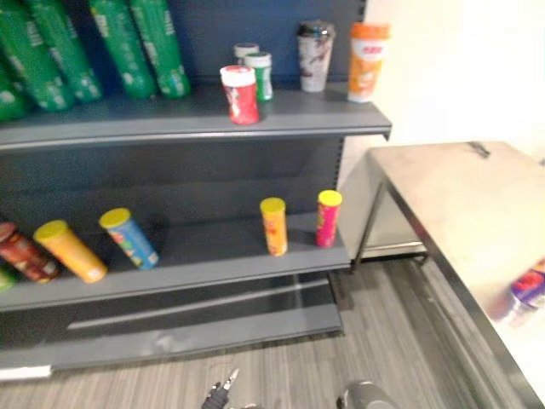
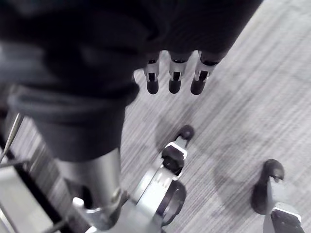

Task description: Put the gum and the chips on the shelf.

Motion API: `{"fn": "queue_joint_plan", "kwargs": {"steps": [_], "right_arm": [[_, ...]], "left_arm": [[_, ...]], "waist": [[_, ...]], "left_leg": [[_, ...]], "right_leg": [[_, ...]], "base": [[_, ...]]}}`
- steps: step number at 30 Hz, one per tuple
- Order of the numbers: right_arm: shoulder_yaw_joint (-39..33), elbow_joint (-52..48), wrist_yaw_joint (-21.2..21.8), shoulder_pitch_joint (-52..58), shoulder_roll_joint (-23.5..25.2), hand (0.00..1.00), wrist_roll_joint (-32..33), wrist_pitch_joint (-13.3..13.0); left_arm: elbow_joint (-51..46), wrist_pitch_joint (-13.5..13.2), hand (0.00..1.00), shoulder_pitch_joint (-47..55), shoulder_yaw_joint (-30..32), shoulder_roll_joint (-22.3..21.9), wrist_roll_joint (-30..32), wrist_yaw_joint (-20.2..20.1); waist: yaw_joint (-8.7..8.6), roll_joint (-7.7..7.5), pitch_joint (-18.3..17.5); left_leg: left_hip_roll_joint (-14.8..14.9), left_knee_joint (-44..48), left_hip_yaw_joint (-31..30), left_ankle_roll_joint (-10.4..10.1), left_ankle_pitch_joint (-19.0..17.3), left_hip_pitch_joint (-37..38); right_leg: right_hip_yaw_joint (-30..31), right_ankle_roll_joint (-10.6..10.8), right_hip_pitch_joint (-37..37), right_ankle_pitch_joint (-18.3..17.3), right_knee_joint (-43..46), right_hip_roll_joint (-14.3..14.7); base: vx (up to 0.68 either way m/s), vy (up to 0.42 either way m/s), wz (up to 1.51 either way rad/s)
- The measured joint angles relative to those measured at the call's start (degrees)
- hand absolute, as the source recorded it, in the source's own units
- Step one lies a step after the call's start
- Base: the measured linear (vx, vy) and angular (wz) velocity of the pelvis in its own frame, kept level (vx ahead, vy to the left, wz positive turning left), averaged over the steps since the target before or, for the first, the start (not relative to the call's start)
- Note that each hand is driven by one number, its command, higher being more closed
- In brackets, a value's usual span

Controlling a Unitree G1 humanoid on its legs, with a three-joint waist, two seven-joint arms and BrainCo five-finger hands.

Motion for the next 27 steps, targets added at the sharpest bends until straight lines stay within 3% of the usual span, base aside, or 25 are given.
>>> {"fn": "queue_joint_plan", "kwargs": {"steps": [2, 3, 4, 5, 6, 8, 10, 12, 13, 14, 15, 16, 17, 18, 19, 20, 21, 22, 24, 25, 26, 27], "right_arm": [[-2.12, 0.10, -0.25, 1.17, 0.79, 0.00, 1.69, 0.22], [-3.00, -0.25, -0.41, 1.31, 0.82, 0.00, 2.24, 0.37], [-3.64, -1.30, -0.74, 1.33, 0.85, 0.00, 2.41, 0.40], [-4.14, -1.28, -0.89, 1.32, 0.88, 0.00, 2.52, 0.43], [-4.53, -1.19, -1.65, 1.14, 0.91, 0.00, 2.85, 0.48], [-5.21, -1.30, -2.44, 0.58, 0.77, 0.00, 2.90, 0.47], [-5.81, -1.70, -2.57, -2.57, -0.82, 0.00, 2.90, 0.42], [-5.75, -1.86, -2.75, -5.74, -1.88, 0.00, 3.42, 0.17], [-5.77, -1.57, -3.00, -9.33, -2.40, 0.00, 3.63, -0.20], [-5.49, -1.55, -3.01, -11.14, -2.77, 0.00, 3.93, -0.27], [-4.37, -1.19, -2.99, -13.39, -2.83, 0.00, 4.01, -1.15], [-4.11, -0.58, -3.01, -14.28, -2.69, 0.00, 4.03, -1.40], [-4.19, 1.55, -3.21, -17.16, -2.67, 0.00, 4.08, -1.89], [-4.22, 2.36, -3.56, -18.31, -4.16, 0.00, 4.05, -2.24], [-4.12, 3.04, -3.57, -18.71, -4.04, 0.00, 4.05, -2.08], [-4.14, 3.35, -3.41, -18.06, -3.90, 0.00, 4.08, -2.29], [-4.21, 4.10, -2.96, -17.19, -3.93, 0.00, 4.10, -2.11], [-4.23, 4.40, -2.72, -16.85, -4.00, 0.00, 4.46, -2.15], [-4.05, 5.49, -2.52, -16.06, -4.85, 0.00, 4.35, -2.14], [-3.96, 5.49, -2.63, -15.68, -5.04, 0.00, 4.23, -2.15], [-3.82, 5.50, -2.67, -15.88, -5.00, 0.00, 3.98, -2.14], [-3.48, 4.88, -2.77, -16.40, -6.41, 0.00, 3.85, -2.32]], "left_arm": [[-0.96, 0.05, 0.00, -0.20, -0.53, -0.07, -0.01, 0.15], [-1.23, 0.05, 0.00, -0.70, -1.17, -0.05, -0.02, 0.46], [-1.70, 0.09, 0.00, -1.20, -2.22, 0.01, 0.00, 0.44], [-2.02, 0.08, 0.00, -1.33, -2.73, 0.16, -0.02, 0.41], [-2.38, 0.11, 0.00, -1.98, -3.42, 0.24, -0.03, 0.40], [-2.62, 0.12, 0.00, -3.11, -5.78, 0.00, -0.04, 0.19], [-4.32, 0.14, 0.00, -2.28, -6.05, -1.12, -0.49, -0.42], [-5.96, 0.08, 0.00, -0.75, -5.35, -1.23, -2.25, -0.86], [-5.51, 0.15, 0.00, -0.66, -4.37, -1.36, -2.27, -1.09], [-4.78, 0.23, 0.00, -0.62, -4.24, -1.17, -2.27, -1.32], [-3.16, 0.15, 0.00, -0.42, -4.74, -0.77, -2.26, -1.55], [-2.81, 0.09, 0.00, -0.70, -5.33, -0.29, -2.25, -1.62], [-1.77, -0.13, 0.00, -2.49, -6.51, -0.13, -2.26, -1.94], [-0.82, -0.66, 0.00, -3.77, -8.03, -0.50, -2.24, -2.17], [-0.24, -0.84, 0.00, -3.39, -8.54, -0.56, -2.26, -2.17], [1.79, -0.61, 0.00, -3.24, -8.88, 0.16, -2.24, -2.09], [2.83, -0.57, 0.00, -2.95, -8.94, 0.12, -2.22, -2.14], [2.69, -0.64, 0.00, -2.97, -8.87, 0.13, -2.22, -2.13], [2.78, -0.66, 0.00, -2.83, -8.93, 0.63, -2.24, -1.76], [2.37, -0.87, 0.00, -3.08, -8.93, 1.02, -2.26, -1.54], [1.94, -1.15, 0.00, -3.39, -8.95, 1.22, -2.27, -1.53], [0.83, -1.50, 0.00, -4.46, -8.99, 0.66, -2.28, -1.51]], "waist": [[-0.90, -0.03, 1.52], [-0.95, -0.02, 2.15], [-1.19, 0.70, 3.00], [-1.27, 0.23, 3.35], [-1.66, 0.11, 3.34], [-2.67, 0.02, 3.30], [-1.90, -0.49, 2.58], [-1.07, -1.93, 0.63], [-0.48, -2.38, -0.37], [-0.26, -1.60, -0.52], [0.20, -1.01, -1.18], [0.45, -2.36, -0.99], [0.45, -1.95, -1.40], [0.64, -0.31, -1.01], [0.64, -1.16, -1.04], [0.00, 0.03, -1.84], [-1.10, 0.34, -2.16], [-1.02, 0.37, -2.22], [-0.90, 0.13, -2.12], [-0.62, -1.24, -1.33], [-0.54, -1.94, -0.97], [-0.62, -1.87, -0.60]], "left_leg": [[1.73, 0.74, 4.37, 0.59, -0.48, 0.90], [3.19, 0.51, 8.94, 0.93, -0.51, 1.59], [4.60, 0.27, 12.03, 0.97, -0.49, 2.41], [4.83, -0.24, 13.67, 0.86, -0.32, 2.96], [5.05, -1.99, 16.21, 1.38, 0.49, 3.73], [4.89, -6.06, 20.04, 1.67, 3.08, 5.13], [3.43, -11.87, 28.43, 1.10, 6.63, 9.07], [2.32, -12.93, 35.06, -0.10, 7.99, 10.97], [2.33, -12.62, 39.12, -0.18, 8.65, 12.10], [2.68, -12.75, 40.23, 0.76, 9.94, 12.72], [3.91, -9.96, 40.07, 5.74, 13.51, 12.40], [4.02, -8.49, 39.89, 3.87, 12.28, 11.10], [-1.20, -17.74, 37.67, 0.14, 10.30, 8.00], [-3.49, -25.43, 37.81, 1.73, 17.01, 7.01], [-4.21, -26.16, 38.81, 0.55, 17.95, 8.67], [-4.82, -26.51, 39.12, 0.50, 18.38, 9.26], [-4.12, -25.58, 39.79, 0.49, 18.39, 10.12], [-3.53, -24.46, 40.28, 0.50, 18.39, 10.47], [0.54, -15.79, 38.70, 1.11, 18.77, 10.22], [4.64, -5.68, 33.56, 3.40, 20.03, 7.14], [3.98, -4.36, 29.89, 1.20, 17.78, 5.17], [-1.43, -11.91, 20.71, 0.04, 14.67, 0.35]], "right_leg": [[0.26, 1.04, -1.37, 4.26, -2.86, 0.14], [-3.36, 1.16, -2.70, 7.21, -6.87, -1.30], [-12.77, 0.85, -3.22, 8.29, -9.28, -5.62], [-17.54, 0.31, -3.70, 8.80, -8.92, -7.97], [-22.47, -1.54, -4.77, 9.68, -4.21, -11.79], [-23.57, -2.73, -5.84, 9.00, 6.63, -15.38], [-24.91, -3.85, -4.95, 8.26, 16.96, -19.56], [-29.86, -5.36, -2.58, 9.16, 17.44, -22.90], [-36.92, -7.55, -1.12, 5.47, 12.32, -23.22], [-39.84, -7.87, -0.51, 5.27, 9.95, -22.84], [-43.90, -8.09, 1.14, 5.41, 3.82, -21.59], [-44.96, -8.15, 2.00, 5.40, 1.15, -21.46], [-45.42, -8.20, 1.78, 5.35, -2.19, -21.94], [-45.91, -7.72, 1.19, 5.02, -2.91, -21.14], [-46.02, -6.82, 1.31, 4.42, -3.08, -21.61], [-46.16, -6.22, 2.43, 4.00, -4.39, -21.16], [-46.08, -6.12, 3.60, 3.92, -6.61, -19.94], [-45.76, -6.13, 3.88, 3.92, -7.45, -19.40], [-42.77, -6.23, 4.66, 3.88, -8.45, -18.15], [-40.30, -6.30, 6.34, 3.84, -10.09, -18.03], [-39.18, -6.24, 6.70, 3.80, -10.78, -18.85], [-37.00, -6.03, 6.53, 3.70, -10.79, -20.19]], "base": [[-0.16, 0.119, -1.33], [-0.24, 0.144, -1.59], [-0.23, 0.159, -1.60], [-0.16, 0.135, -1.34], [-0.09, 0.101, -0.91], [-0.03, 0.079, -0.85], [0.06, 0.034, -1.54], [0.10, -0.048, -1.94], [0.11, -0.106, -2.04], [0.13, -0.171, -2.19], [0.13, -0.216, -1.53], [0.10, -0.219, -1.47], [0.06, -0.176, -1.06], [0.06, -0.102, -1.00], [0.12, -0.109, -0.74], [0.18, -0.099, -0.42], [0.17, -0.080, -0.29], [0.18, -0.072, -0.45], [0.16, -0.081, -0.57], [0.12, -0.038, -0.41], [0.09, 0.065, -0.45], [0.02, 0.164, -0.38]]}}
